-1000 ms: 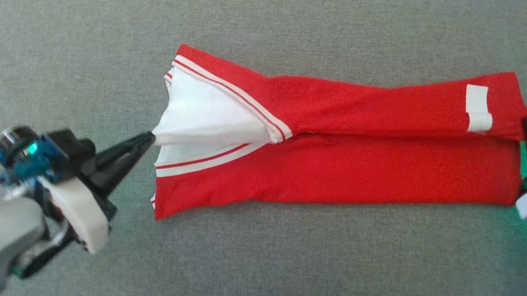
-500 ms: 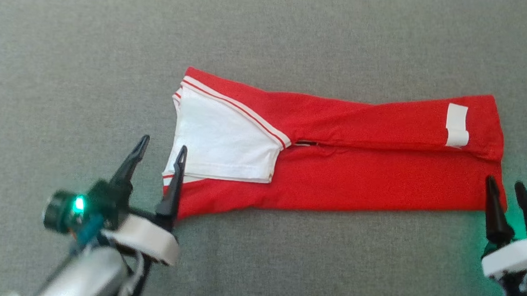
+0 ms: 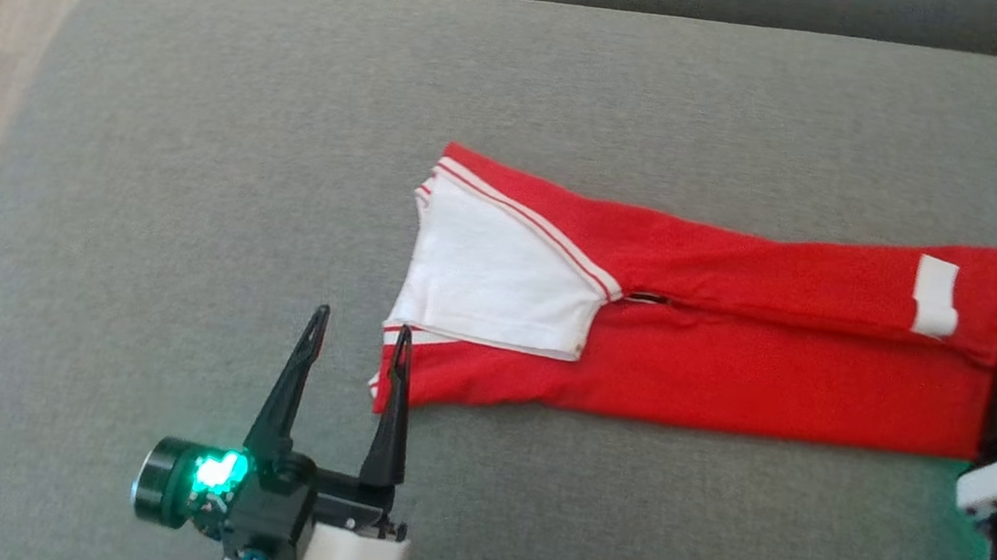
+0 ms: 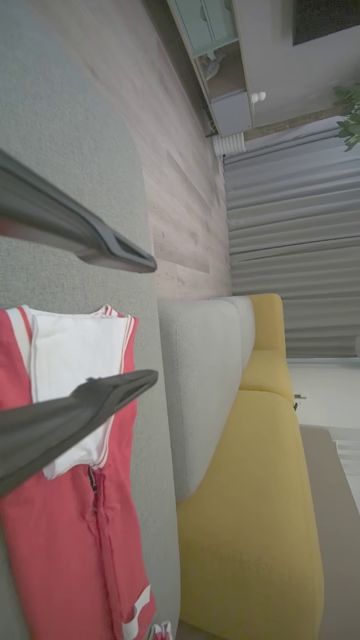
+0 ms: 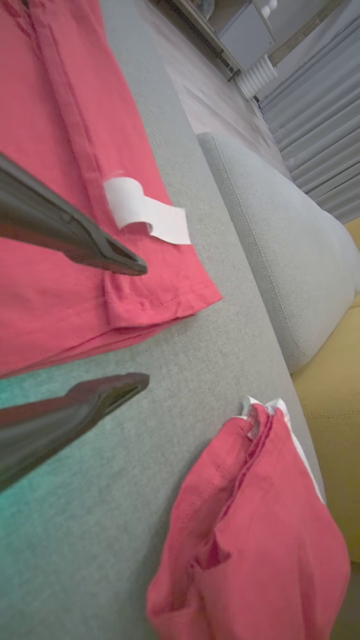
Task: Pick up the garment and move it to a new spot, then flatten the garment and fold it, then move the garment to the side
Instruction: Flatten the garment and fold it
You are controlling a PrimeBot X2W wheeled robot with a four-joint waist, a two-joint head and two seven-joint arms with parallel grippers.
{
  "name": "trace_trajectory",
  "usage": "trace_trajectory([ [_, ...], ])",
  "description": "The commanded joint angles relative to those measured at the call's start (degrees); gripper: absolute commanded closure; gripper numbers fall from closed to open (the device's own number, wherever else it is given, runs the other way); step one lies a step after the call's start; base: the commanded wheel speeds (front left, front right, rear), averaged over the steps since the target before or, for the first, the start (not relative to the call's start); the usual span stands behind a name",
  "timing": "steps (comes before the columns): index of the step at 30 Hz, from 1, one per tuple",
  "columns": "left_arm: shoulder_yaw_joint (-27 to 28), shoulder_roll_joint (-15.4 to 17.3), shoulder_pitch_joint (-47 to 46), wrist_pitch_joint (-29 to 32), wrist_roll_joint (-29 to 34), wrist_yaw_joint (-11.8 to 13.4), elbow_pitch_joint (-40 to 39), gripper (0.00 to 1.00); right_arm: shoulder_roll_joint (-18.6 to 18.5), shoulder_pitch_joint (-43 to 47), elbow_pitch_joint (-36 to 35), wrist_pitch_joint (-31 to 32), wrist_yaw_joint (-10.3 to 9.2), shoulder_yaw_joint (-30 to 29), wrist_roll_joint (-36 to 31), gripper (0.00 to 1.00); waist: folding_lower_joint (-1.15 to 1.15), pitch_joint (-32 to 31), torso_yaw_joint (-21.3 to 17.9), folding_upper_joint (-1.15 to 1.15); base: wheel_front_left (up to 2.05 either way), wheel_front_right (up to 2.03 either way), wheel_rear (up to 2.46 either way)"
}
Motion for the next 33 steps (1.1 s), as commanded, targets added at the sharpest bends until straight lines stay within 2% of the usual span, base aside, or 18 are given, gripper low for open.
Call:
trace_trajectory([
  [1,2.86,-0.47,-0.39,-0.35,0.98,-0.58,-1.96,0.0,-0.64,-1.84,0.18,0.3,0.39,-0.46,-0.94,0.0,0.01,0.22,1.11,0.0,0.0,0.0,0.0],
  [7,6.44,-3.22,0.57,-0.35,1.95,-4.68,-0.73,0.0,0.9,-5.72,8.17,3.94,0.39,-5.75,-5.01,0.0,0.01,0.49,2.64,0.0,0.0,0.0,0.0],
  [8,7.12,-3.6,0.67,-0.35,2.02,-5.31,-0.57,0.0,1.37,-6.16,9.15,4.92,0.39,-6.12,-5.41,0.13,0.01,0.46,2.79,0.0,0.0,0.0,0.0],
  [9,7.79,-3.91,0.77,-0.35,2.19,-5.9,-0.47,0.0,1.99,-6.52,10.01,6.21,0.39,-6.42,-5.56,0.55,0.01,0.39,2.88,0.0,0.0,0.0,0.0],
  [10,8.4,-4.19,0.88,-0.36,2.41,-6.45,-0.37,0.0,2.49,-6.79,10.42,7.23,0.39,-6.48,-5.7,0.8,0.01,0.3,2.94,0.0,0.0,0.0,0.0],
  [11,9.02,-4.53,1.04,-0.36,2.55,-6.9,-0.33,0.0,2.8,-6.92,10.54,7.86,0.39,-6.53,-5.9,1.0,0.01,0.2,2.98,0.0,0.0,0.0,0.0],
  [16,11.14,-5.57,1.82,-0.36,3.29,-8.48,0.01,0.0,3.38,-6.55,9.02,8.18,0.39,-6.85,-6.02,1.0,0.01,-0.38,2.5,0.0,0.0,0.0,0.0],
  [19,12.38,-6.15,2.29,-0.36,3.95,-9.51,0.03,0.0,2.23,-5.83,6.91,7.61,0.39,-7.11,-6.66,1.0,0.01,-0.58,1.56,0.0,0.0,0.0,0.0],
  [22,13.28,-6.62,2.55,-0.36,4.53,-10.52,-0.02,0.0,0.06,-5.57,4.43,8.64,0.39,-8.05,-7.19,1.0,0.01,-0.63,0.28,0.0,0.0,0.0,0.0],
  [29,14.91,-7.29,2.49,-0.36,5.92,-12.19,0.0,0.0,-8.3,-7.26,-3.98,15.89,0.39,-13.14,-10.53,1.0,0.01,-0.28,-2.97,0.0,0.0,0.0,0.0],
  [33,15.52,-7.54,2.18,-0.36,6.55,-12.64,0.25,0.0,-9.79,-8.21,-12.36,21.68,0.39,-14.3,-11.22,1.0,0.01,-0.14,-4.13,0.0,0.0,0.0,0.0],
])
